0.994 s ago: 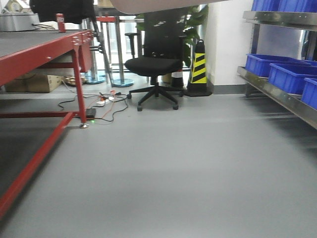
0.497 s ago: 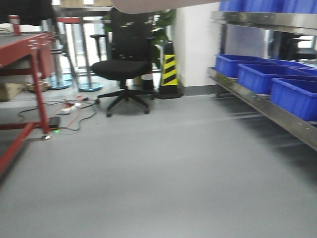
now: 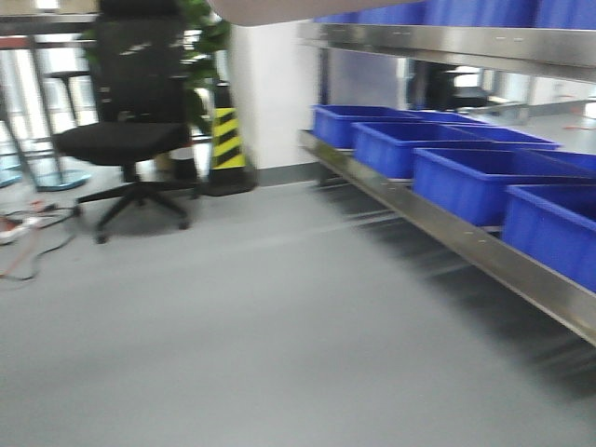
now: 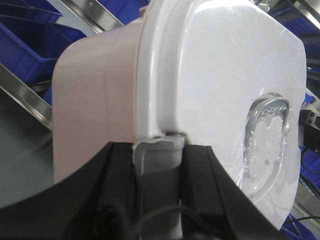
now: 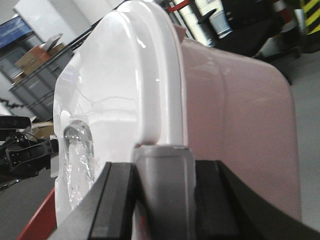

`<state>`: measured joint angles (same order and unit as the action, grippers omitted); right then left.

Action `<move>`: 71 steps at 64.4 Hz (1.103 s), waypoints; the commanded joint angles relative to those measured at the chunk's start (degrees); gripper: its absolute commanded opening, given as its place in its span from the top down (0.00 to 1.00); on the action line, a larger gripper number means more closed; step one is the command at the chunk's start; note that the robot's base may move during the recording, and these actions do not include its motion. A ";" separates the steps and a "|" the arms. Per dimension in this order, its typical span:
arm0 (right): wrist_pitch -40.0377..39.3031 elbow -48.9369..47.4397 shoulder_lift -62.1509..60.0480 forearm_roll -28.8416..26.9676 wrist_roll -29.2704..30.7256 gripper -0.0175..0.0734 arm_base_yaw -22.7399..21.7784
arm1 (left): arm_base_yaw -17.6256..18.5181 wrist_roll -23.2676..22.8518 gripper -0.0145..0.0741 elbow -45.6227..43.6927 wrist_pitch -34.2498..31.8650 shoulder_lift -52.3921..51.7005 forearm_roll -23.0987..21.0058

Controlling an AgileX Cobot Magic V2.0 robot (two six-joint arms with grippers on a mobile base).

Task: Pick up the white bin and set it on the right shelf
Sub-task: 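Carry the bin with both grippers toward the blue-crate shelving, then approach the upper roller shelf holding the bin with both grippers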

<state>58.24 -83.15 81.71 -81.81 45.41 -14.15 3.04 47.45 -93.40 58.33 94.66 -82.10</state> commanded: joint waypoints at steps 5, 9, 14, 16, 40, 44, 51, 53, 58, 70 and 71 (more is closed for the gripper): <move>15.35 -1.71 -2.80 -7.16 0.57 0.74 2.69 | 4.49 2.63 0.98 -2.03 16.65 -3.34 -6.76; 15.35 -1.71 -2.80 -7.16 0.57 0.74 2.69 | 4.49 2.63 0.98 -2.03 16.61 -3.34 -6.76; 15.35 -1.71 -2.80 -7.16 0.57 0.74 2.69 | 4.49 2.63 0.98 -2.03 16.61 -3.34 -6.76; 15.35 -1.71 -2.80 -7.16 0.57 0.74 2.69 | 4.49 2.63 0.98 -2.03 16.61 -3.34 -6.76; 15.29 -1.70 -2.80 -7.18 0.57 0.74 2.69 | 4.49 2.63 0.98 -2.03 16.61 -3.34 -6.76; 15.29 -1.70 -2.80 -7.18 0.57 0.74 2.69 | 4.49 2.63 0.98 -2.03 16.61 -3.34 -6.76; 15.29 -1.70 -2.80 -7.18 0.57 0.74 2.69 | 4.49 2.63 0.98 -2.03 16.61 -3.34 -6.76; 15.29 -1.70 -2.80 -7.18 0.57 0.74 2.69 | 4.49 2.63 0.98 -2.03 16.61 -3.34 -6.76; 15.29 -1.70 -2.80 -7.18 0.57 0.74 2.69 | 4.49 2.63 0.98 -2.03 16.61 -3.34 -6.76; 15.29 -1.70 -2.80 -7.18 0.57 0.74 2.69 | 4.49 2.63 0.98 -2.03 16.61 -3.24 -6.76; 15.29 -1.70 -2.80 -7.18 0.57 0.74 2.69 | 4.49 2.63 0.98 -2.03 16.61 -3.24 -6.76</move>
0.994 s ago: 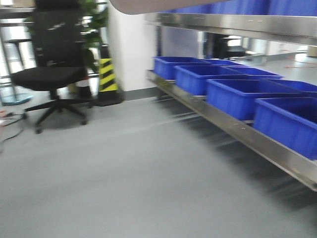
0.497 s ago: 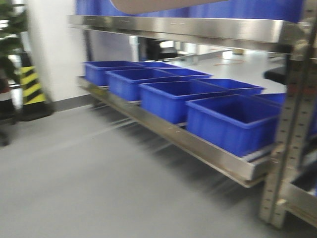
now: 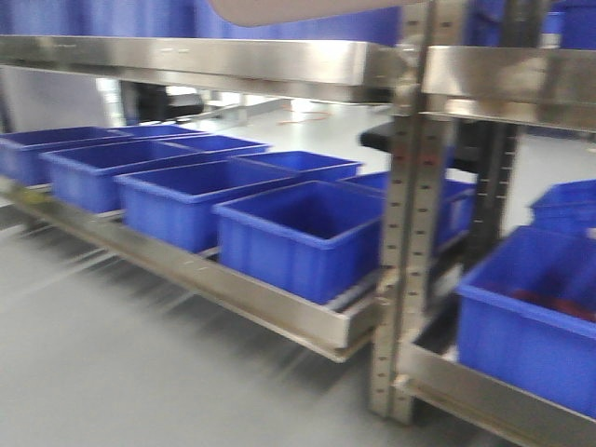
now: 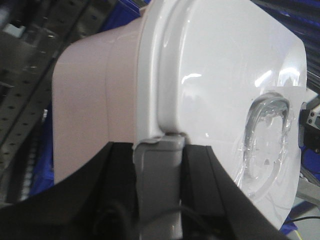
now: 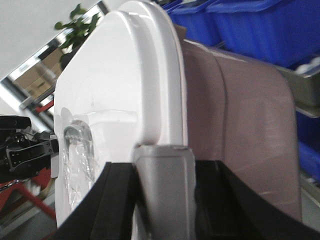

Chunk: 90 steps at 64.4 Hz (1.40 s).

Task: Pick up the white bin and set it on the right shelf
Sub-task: 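Approach the upper roller shelf holding the bin with both grippers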

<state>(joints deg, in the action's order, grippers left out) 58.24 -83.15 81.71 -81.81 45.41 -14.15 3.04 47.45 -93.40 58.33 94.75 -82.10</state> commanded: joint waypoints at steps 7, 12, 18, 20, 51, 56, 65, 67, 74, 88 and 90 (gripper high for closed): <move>15.29 -1.70 -2.80 -7.18 0.57 0.74 2.69 | 4.49 2.63 0.98 -2.03 16.61 -3.32 -6.76; 15.29 -1.70 -2.80 -7.18 0.57 0.74 2.69 | 4.49 2.63 0.98 -2.03 16.61 -3.32 -6.76; 15.29 -1.70 -2.80 -7.18 0.57 0.74 2.69 | 4.49 2.63 0.98 -2.03 16.61 -3.32 -6.76; 15.29 -1.70 -2.80 -7.18 0.57 0.74 2.69 | 4.49 2.63 0.98 -2.03 16.61 -3.32 -6.76; 15.29 -1.70 -2.80 -7.18 0.57 0.74 2.69 | 4.49 2.63 0.98 -2.03 16.61 -3.32 -6.76; 15.29 -1.70 -2.80 -7.18 0.57 0.74 2.69 | 4.49 2.63 0.98 -2.03 16.61 -3.32 -6.76; 15.29 -1.70 -2.80 -7.18 0.57 0.74 2.69 | 4.49 2.63 0.98 -2.03 16.61 -3.32 -6.76; 15.29 -1.70 -2.80 -7.18 0.57 0.74 2.69 | 4.49 2.63 0.98 -2.03 16.61 -3.32 -6.76; 15.29 -1.70 -2.80 -7.18 0.57 0.74 2.69 | 4.49 2.63 0.98 -2.03 16.61 -3.32 -6.76; 15.29 -1.70 -2.80 -7.18 0.57 0.74 2.69 | 4.49 2.63 0.98 -2.03 16.61 -3.32 -6.76; 15.29 -1.70 -2.80 -7.18 0.57 0.74 2.69 | 4.49 2.63 0.98 -2.03 16.61 -3.32 -6.76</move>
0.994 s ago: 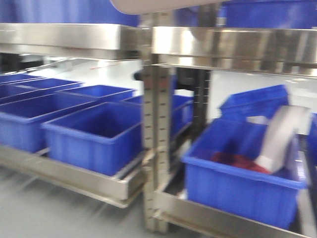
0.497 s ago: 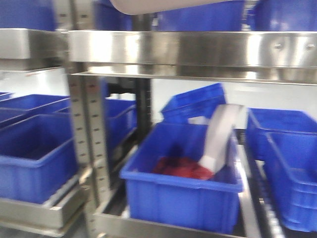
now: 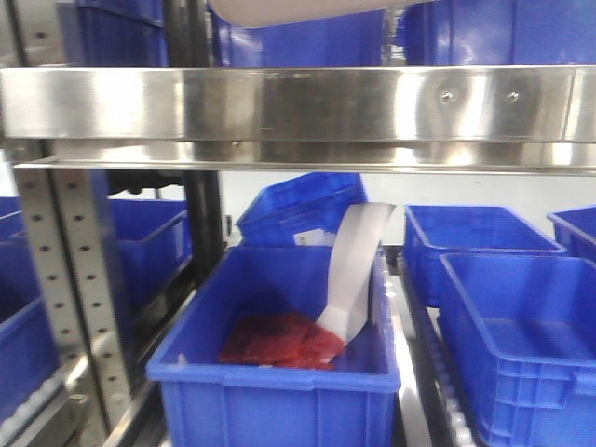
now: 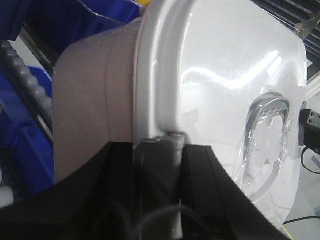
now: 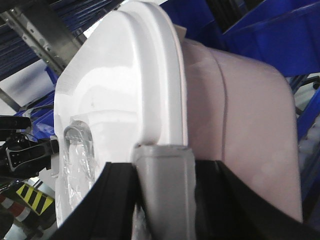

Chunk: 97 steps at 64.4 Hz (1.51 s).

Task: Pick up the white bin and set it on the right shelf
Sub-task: 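Approach the upper roller shelf holding the bin with both grippers, then raise the bin above the upper shelf edge with both grippers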

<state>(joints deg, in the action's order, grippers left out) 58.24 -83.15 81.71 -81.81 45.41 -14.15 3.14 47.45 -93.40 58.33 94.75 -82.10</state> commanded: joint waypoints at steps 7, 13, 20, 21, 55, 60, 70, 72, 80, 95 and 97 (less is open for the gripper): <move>15.29 -1.70 -2.80 -7.18 0.57 0.74 2.69 | 4.39 2.63 0.98 -2.03 16.61 -3.32 -6.76; 15.29 -1.70 -2.80 -7.18 0.57 0.74 2.69 | 4.39 2.63 0.98 -2.03 16.61 -3.32 -6.76; 15.29 -1.70 -2.80 -7.18 0.57 0.74 2.69 | 4.39 2.63 0.98 -2.03 16.61 -3.32 -6.76; 15.29 -1.70 -2.80 -7.18 0.57 0.74 2.69 | 4.39 2.63 0.98 -2.03 16.61 -3.32 -6.76; 15.29 -1.70 -2.80 -7.18 0.57 0.74 2.69 | 4.39 2.63 0.98 -2.03 16.61 -3.32 -6.76; 15.29 -1.70 -2.80 -7.18 0.57 0.74 2.69 | 4.39 2.63 0.98 -2.03 16.61 -3.32 -6.76; 15.29 -1.70 -2.80 -7.18 0.57 0.74 2.69 | 4.39 2.63 0.98 -2.03 16.61 -3.32 -6.76; 15.29 -1.70 -2.80 -7.18 0.57 0.74 2.69 | 4.39 2.63 0.98 -2.03 16.61 -3.32 -6.76; 15.29 -1.70 -2.80 -7.18 0.57 0.74 2.69 | 4.39 2.63 0.98 -2.03 16.61 -3.32 -6.76; 15.29 -1.70 -2.80 -7.18 0.57 0.74 2.69 | 4.39 2.63 0.98 -2.03 16.61 -3.32 -6.76; 15.29 -1.70 -2.80 -7.18 0.57 0.74 2.69 | 4.39 2.63 0.98 -2.03 16.61 -3.32 -6.76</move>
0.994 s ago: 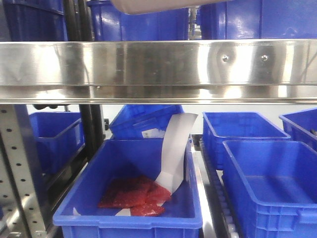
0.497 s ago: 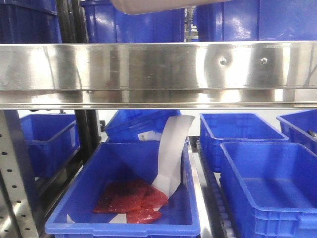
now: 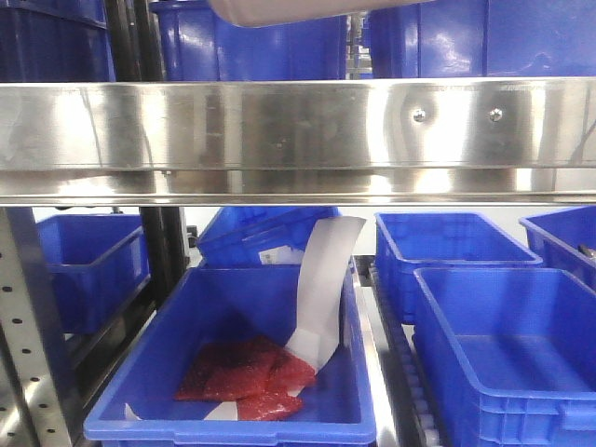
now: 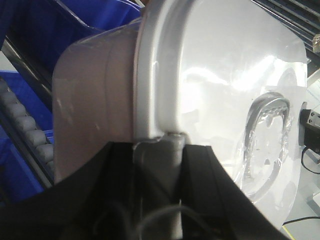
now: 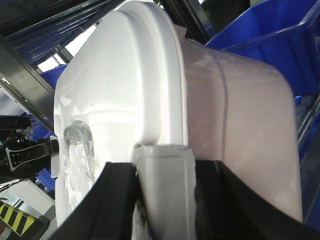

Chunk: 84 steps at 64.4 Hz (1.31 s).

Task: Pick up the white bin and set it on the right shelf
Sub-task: 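Raise the bin above the upper shelf edge with both grippers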

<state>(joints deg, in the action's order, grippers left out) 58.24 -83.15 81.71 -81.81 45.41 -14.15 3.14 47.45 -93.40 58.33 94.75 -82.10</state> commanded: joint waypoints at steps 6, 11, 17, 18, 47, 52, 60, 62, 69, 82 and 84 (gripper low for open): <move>15.29 -1.70 -2.80 -7.18 0.57 0.74 2.69 | 4.39 2.63 0.98 -2.03 16.61 -3.32 -6.76; 15.29 -1.70 -2.80 -7.18 0.57 0.74 2.69 | 4.39 2.63 0.98 -2.03 16.34 -3.32 -6.76; 15.29 -1.70 -2.80 -7.18 0.57 0.74 2.69 | 4.39 2.63 0.98 -2.03 16.06 -3.32 -6.76; 15.23 -1.70 -2.80 -7.18 0.57 0.74 2.69 | 4.39 2.63 0.98 -2.03 16.06 -3.32 -6.76; 15.21 -3.04 -2.42 -7.85 0.57 0.74 3.98 | 3.38 2.63 0.98 -3.37 13.18 -3.32 -7.37; 14.40 -5.21 -1.54 -7.85 0.57 0.74 5.95 | 2.30 2.18 0.98 -5.02 12.46 -3.32 -6.27; 11.54 -9.84 0.74 -7.85 0.57 0.74 10.00 | 0.50 0.40 0.98 -8.01 12.10 -3.32 -5.45; 10.61 -11.00 1.44 -7.85 0.57 0.74 11.07 | 0.05 -0.43 0.98 -8.88 12.10 -3.32 -4.70; 8.24 -15.38 4.90 -7.85 0.57 0.74 15.47 | -2.20 -0.81 0.98 -10.45 12.05 -3.32 -2.72; 5.98 -20.10 11.85 -7.85 0.57 0.74 22.38 | -6.01 -0.81 0.98 -10.45 11.65 -2.73 0.70; 5.68 -20.37 12.84 -7.85 0.57 0.74 23.18 | -6.41 -0.81 0.98 -10.45 11.66 -2.38 1.27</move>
<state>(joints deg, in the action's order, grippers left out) 50.50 -100.14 94.54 -81.22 45.75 2.01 -6.66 44.71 -101.35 57.25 94.88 -74.29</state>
